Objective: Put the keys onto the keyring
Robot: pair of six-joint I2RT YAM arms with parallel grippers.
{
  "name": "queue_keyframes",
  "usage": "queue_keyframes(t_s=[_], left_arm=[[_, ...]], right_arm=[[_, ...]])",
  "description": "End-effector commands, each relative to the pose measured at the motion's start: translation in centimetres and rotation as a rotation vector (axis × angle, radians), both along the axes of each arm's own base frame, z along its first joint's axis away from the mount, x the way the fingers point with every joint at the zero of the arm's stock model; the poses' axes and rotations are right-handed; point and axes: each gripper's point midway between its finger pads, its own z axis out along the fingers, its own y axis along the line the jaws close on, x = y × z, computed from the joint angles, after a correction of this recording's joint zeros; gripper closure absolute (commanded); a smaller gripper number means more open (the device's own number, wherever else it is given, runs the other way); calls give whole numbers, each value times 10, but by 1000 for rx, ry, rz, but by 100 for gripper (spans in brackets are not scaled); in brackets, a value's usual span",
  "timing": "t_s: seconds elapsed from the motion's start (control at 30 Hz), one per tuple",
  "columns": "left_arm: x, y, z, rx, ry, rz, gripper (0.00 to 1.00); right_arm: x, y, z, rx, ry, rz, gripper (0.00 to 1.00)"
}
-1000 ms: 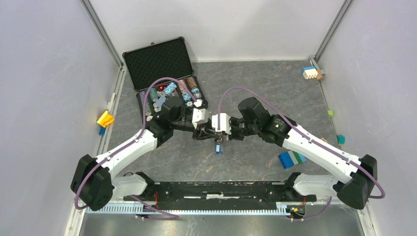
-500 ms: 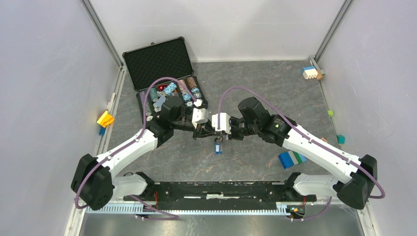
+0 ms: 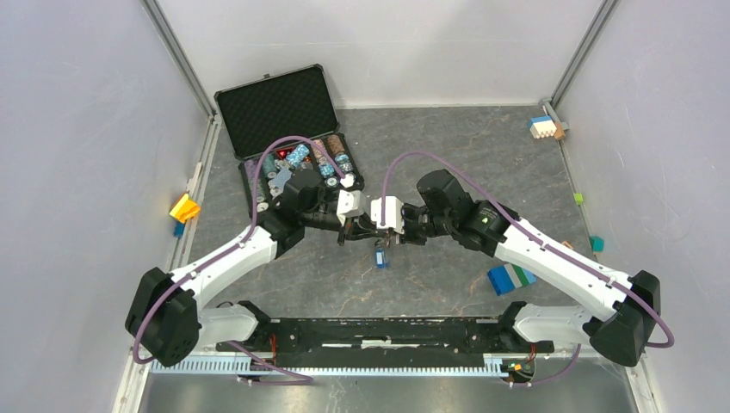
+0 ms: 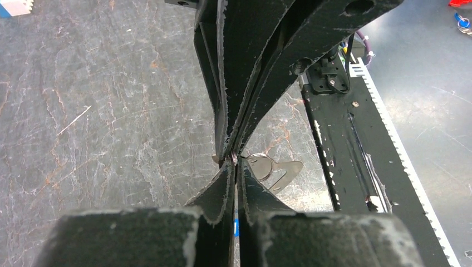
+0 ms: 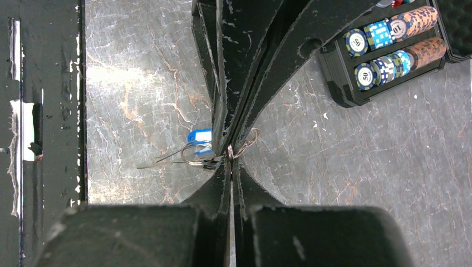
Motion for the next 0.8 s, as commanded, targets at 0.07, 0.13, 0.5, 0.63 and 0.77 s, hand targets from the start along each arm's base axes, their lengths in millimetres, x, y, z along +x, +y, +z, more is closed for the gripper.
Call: queue_keyframes(t_s=[0.07, 0.13, 0.5, 0.63, 0.77], left_arm=[[-6, -4, 14, -59, -2, -28, 98], [-10, -3, 16, -79, -8, -43, 98], [-27, 5, 41, -236, -1, -99, 98], [-30, 5, 44, -260, 3, -99, 98], [-30, 5, 45, -277, 1, -99, 98]], right_arm=[[5, 8, 17, 61, -42, -3, 97], [6, 5, 17, 65, -54, -13, 86], [-12, -4, 22, 170, -18, 78, 58], [-19, -5, 26, 209, -6, 124, 59], [-28, -2, 31, 237, 5, 183, 61]])
